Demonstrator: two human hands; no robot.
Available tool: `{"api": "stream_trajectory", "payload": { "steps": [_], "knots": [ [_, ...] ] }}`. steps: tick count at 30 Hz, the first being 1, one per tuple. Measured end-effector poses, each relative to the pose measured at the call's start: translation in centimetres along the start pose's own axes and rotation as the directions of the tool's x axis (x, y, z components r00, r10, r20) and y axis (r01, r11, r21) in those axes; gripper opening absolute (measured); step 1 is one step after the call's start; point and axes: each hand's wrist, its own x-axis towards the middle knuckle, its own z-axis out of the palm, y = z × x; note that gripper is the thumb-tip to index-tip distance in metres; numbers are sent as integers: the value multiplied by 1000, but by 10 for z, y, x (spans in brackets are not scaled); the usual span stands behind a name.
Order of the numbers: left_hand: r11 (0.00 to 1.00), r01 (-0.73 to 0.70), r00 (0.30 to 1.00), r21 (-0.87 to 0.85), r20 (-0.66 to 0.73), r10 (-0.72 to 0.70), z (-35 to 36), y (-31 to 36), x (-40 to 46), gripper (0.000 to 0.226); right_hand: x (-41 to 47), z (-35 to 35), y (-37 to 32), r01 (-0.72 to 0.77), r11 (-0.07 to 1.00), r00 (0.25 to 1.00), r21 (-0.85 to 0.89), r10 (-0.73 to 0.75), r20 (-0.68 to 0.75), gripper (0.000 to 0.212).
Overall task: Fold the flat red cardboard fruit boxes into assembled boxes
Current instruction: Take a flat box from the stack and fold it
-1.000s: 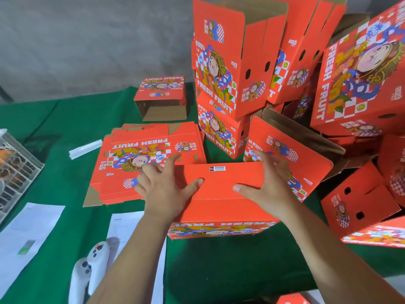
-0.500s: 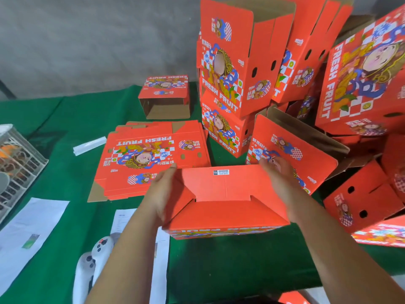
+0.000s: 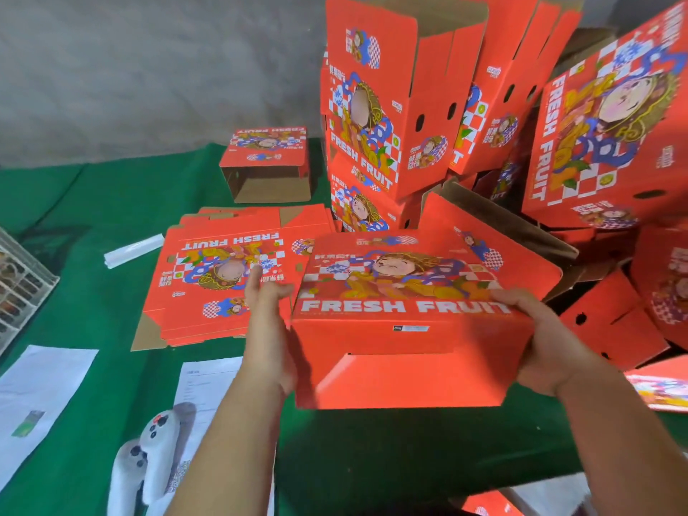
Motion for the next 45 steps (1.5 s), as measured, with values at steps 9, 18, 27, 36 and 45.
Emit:
{"api": "stream_trajectory", "payload": {
  "steps": [9, 18, 27, 36, 45],
  "knots": [
    [980, 157, 972, 121, 158, -175, -29, -21, 1, 47, 1, 16, -35, 261, 873, 959, -411, -184, 218, 86],
    [932, -261, 956, 253, 203, 213, -6, -33, 6, 53, 10, 20, -33, 508, 663, 850, -549, -490, 195, 67],
    [516, -315, 837, 797, -23, 547, -27, -48, 41, 41, 30, 32, 12, 448, 579, 831, -681, -550, 79, 70],
    [660, -319, 909, 680, 24, 415, -10, -24, 50, 90, 46, 32, 57, 315, 564, 924, -763, -366, 112, 82],
    [703, -328, 918, 631, 39, 394, 1, -17, 45, 106, 35, 35, 32, 473, 376, 776, -797, -606, 175, 69]
  ]
}}
